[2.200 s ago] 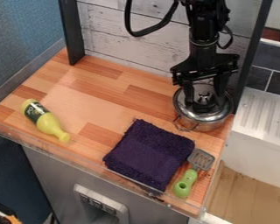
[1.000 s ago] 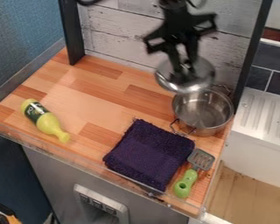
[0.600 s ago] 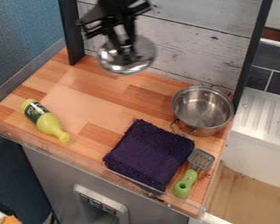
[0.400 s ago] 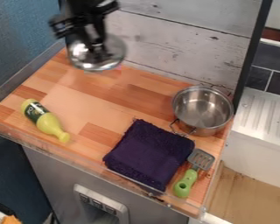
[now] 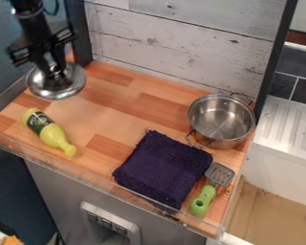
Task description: Take the the silver lid off the pot and put it on the middle left side of the table
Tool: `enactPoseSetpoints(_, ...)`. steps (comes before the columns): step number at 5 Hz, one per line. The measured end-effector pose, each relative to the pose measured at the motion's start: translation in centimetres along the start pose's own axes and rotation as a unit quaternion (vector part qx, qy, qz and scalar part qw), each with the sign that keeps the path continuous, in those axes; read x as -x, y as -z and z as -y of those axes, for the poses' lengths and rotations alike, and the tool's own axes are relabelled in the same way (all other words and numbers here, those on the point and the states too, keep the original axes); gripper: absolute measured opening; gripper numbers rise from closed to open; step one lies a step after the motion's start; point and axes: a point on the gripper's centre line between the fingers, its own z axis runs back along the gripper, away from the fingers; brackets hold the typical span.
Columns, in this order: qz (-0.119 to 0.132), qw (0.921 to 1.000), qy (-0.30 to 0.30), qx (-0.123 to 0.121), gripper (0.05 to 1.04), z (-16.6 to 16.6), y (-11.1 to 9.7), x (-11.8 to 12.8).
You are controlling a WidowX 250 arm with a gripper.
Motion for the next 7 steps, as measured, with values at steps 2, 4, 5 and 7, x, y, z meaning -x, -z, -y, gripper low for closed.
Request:
enactPoseSetpoints(2, -0.014, 0.9989, -0.030, -0.032, 0.272, -2.4, 3.7, -1.6)
enactPoseSetpoints(4, -0.012, 0.9984, -0.036, -0.041, 0.327, -2.4, 4.8, -2.5)
enactPoseSetpoints(5, -0.016, 0.9975, -0.046, -0.052, 0.573, -2.5, 5.3, -2.6)
enactPoseSetpoints(7, -0.018, 0.9971, -0.043, -0.059, 1.011, -2.1, 5.2, -2.2)
